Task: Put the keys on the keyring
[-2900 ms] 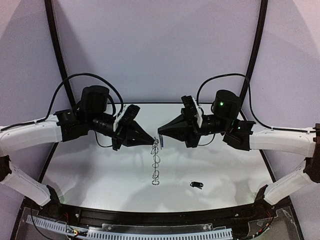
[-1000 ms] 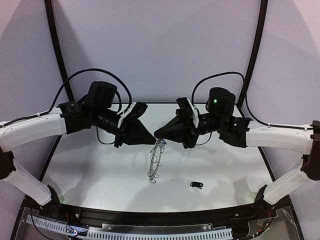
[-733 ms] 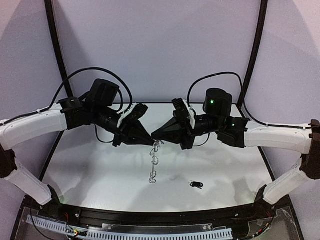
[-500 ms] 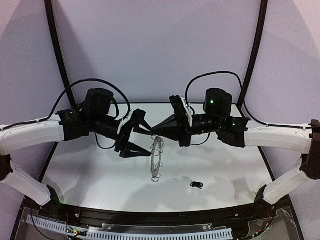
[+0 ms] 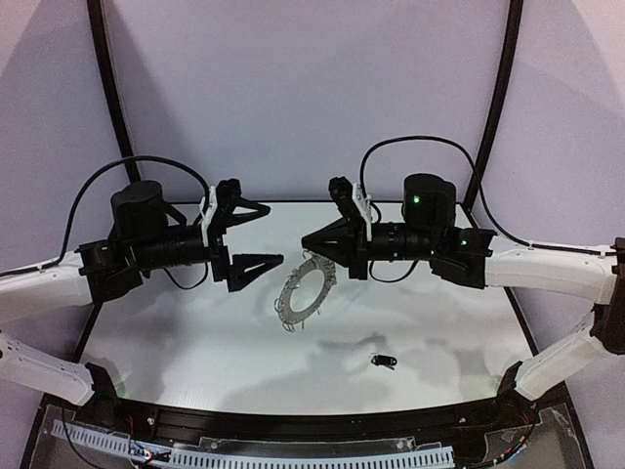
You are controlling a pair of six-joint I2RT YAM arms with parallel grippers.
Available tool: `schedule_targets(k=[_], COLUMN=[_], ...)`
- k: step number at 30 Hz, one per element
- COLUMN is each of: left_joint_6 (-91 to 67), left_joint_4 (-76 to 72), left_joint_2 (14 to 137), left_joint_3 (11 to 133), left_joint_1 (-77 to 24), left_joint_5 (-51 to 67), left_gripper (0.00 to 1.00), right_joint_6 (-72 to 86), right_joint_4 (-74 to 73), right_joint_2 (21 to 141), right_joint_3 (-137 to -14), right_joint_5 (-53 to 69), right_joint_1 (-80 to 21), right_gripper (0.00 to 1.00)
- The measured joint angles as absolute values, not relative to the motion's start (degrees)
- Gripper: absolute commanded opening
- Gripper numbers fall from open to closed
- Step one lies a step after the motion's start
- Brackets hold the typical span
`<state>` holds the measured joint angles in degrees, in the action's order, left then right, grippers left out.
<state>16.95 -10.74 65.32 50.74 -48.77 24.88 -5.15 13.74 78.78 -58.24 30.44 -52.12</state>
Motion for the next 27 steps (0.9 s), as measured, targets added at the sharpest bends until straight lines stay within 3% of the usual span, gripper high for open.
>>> schedule_targets(k=[8, 20, 24, 27], left_joint_6=[8.6, 8.56, 10.81, 12.8], left_joint_4=[-12.05, -6.26, -4.43, -3.66], left_joint_2=[65.78, 72.05, 75.07, 77.76], left_joint_3=[51.59, 57.52, 59.53, 61.69], left_joint_1=[-48.77, -49.3, -50.76, -52.51], left_joint_5=[14.44, 9.78, 7.25, 4.29], left_gripper=[0.99, 0.93, 0.85, 0.72], right_joint_6=[0.73, 13.78, 16.69, 19.11], right_joint_4=[9.47, 0.69, -2.04, -4.23], right_joint_2=[78.78, 79.29, 79.4, 79.53], right_joint_3=[-58.98, -65.56, -66.54, -66.74], right_joint_5=[19.81, 0.69, -1.78, -3.09], right_joint_1=[-52.12, -52.12, -52.12, -52.12], right_gripper=[0.0, 0.0, 0.0, 0.0])
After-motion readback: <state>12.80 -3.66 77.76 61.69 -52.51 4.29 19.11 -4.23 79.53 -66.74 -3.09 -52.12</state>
